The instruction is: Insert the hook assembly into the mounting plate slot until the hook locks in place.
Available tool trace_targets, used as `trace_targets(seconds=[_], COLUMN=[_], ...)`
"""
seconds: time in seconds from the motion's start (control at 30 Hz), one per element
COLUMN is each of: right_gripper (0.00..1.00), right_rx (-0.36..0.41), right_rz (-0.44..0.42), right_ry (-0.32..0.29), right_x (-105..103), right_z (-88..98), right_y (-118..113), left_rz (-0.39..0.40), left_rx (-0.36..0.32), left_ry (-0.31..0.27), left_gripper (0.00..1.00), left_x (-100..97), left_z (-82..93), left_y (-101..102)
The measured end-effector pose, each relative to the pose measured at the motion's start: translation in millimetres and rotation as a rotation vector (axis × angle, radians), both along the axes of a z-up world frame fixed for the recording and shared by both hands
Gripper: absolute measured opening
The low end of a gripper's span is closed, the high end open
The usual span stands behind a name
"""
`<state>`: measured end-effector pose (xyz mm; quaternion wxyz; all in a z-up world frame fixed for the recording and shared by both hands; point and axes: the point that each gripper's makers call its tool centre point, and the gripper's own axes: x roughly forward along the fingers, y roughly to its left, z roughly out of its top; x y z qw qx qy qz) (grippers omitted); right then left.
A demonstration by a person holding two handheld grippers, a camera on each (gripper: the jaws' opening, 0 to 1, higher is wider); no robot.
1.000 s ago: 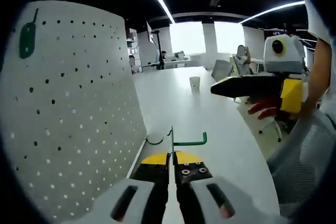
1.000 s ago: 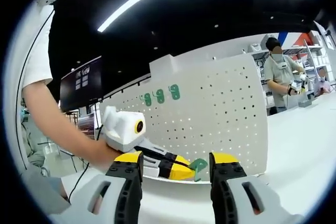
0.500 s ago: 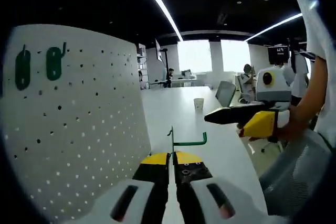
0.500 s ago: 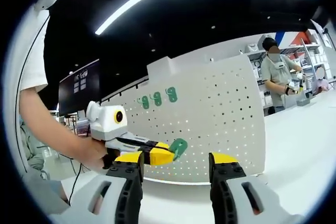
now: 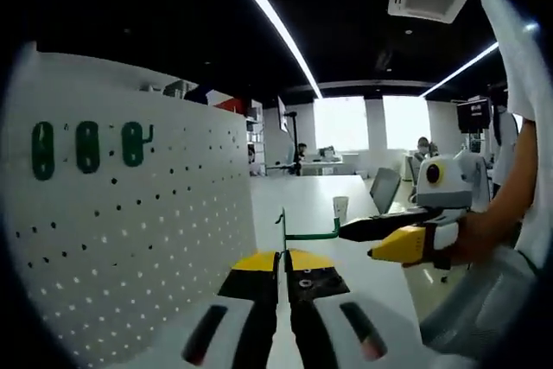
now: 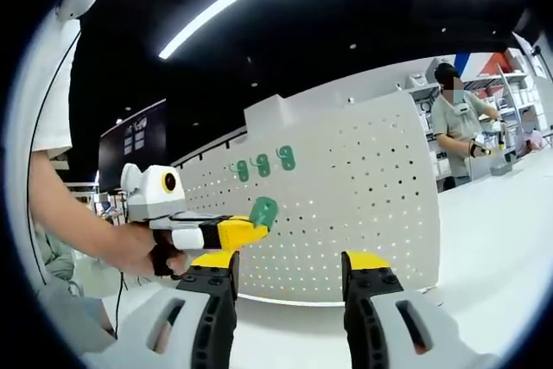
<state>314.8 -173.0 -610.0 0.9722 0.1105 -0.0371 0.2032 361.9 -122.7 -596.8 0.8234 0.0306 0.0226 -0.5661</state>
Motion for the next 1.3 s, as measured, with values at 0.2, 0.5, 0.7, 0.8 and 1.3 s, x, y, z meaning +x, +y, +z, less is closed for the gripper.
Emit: trace_targets(seconds=[0.2,0.5,0.7,0.8,1.3], right_gripper=[0.46,0.36,0.34,0.33,0.19], right_rx=[-0.006,0.211,0.300,0.301,0.260], right_rz=[0.008,0.089,0.082,0.083,0.102], right_ry=[-0.003,0.025,0.031,0.027,0.015], right_x=[0,-4,-3,-3,9], right_z=[1.2,10.7,12.9,14.9,23.6], right_y=[2,10,7,9,23], left_rz=[0.022,0.024,0.025,0.028,0.040], left_rx=[-0.003,0.004,0.009,0.010,0.010], left_ry=[0.009,0.002,0.003,0.002,-0.011], left_gripper=[0.03,0.03,0.03,0.03,0.03], left_x=[2.4,1.4,-1.1,-1.3,-3.7], left_z=[-0.5,-1.8,-2.7,-3.2,-1.9], left_y=[2,1,0,0,-3])
